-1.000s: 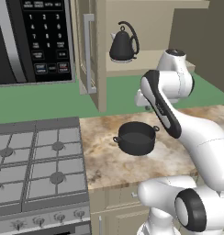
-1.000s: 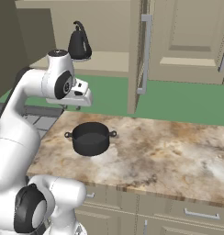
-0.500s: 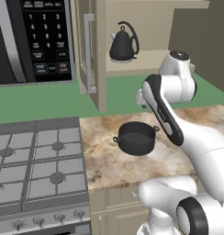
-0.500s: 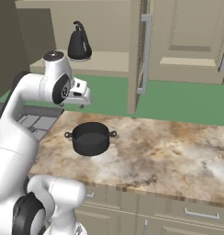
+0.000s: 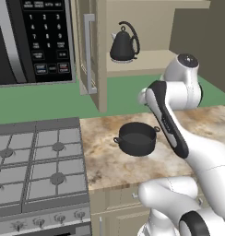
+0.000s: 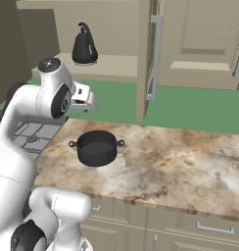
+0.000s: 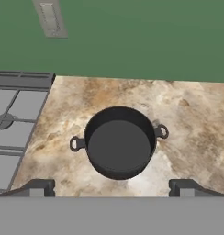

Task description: Pick the kettle from the cabinet and place it on a stove burner. Then pick the pot from the counter and place it on another stove burner. Finally, turn both burners on.

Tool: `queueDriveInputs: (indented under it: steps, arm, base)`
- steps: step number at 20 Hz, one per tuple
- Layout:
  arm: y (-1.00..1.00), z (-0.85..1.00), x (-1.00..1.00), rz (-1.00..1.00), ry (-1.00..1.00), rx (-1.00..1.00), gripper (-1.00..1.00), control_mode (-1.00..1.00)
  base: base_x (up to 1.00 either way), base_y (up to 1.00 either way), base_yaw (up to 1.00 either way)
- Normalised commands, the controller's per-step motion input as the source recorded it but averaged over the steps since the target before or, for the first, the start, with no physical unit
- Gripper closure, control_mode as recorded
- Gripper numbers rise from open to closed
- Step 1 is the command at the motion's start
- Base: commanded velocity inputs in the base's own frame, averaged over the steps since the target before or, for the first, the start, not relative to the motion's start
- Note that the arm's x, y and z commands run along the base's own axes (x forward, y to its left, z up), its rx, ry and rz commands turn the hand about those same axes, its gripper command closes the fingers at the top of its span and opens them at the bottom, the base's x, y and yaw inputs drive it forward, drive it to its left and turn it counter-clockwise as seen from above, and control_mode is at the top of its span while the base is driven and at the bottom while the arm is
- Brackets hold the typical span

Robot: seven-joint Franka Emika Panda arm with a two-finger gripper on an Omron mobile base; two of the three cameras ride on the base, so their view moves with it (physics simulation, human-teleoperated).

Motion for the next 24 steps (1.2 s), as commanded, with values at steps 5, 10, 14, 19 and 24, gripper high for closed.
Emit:
queueDriveInputs:
  steps: [5, 10, 14, 19, 24]
  arm:
    - [0.00, 0.32, -0.05, 0.00, -0.14, 0.00, -1.00, -1.00]
    - [0.00, 0.36, -0.04, 0.00, -0.15, 0.00, -1.00, -1.00]
    - [0.00, 0.38, -0.02, 0.00, -0.15, 0.00, -1.00, -1.00]
    - [0.00, 0.34, 0.00, 0.00, -0.14, 0.00, -1.00, -1.00]
    - [0.00, 0.32, 0.00, 0.00, -0.15, 0.00, -1.00, -1.00]
  base:
    - [0.00, 0.00, 0.00]
    - [0.00, 0.00, 0.00]
    - [0.00, 0.00, 0.00]
    - [0.00, 0.00, 0.00]
    - [0.00, 0.00, 0.00]
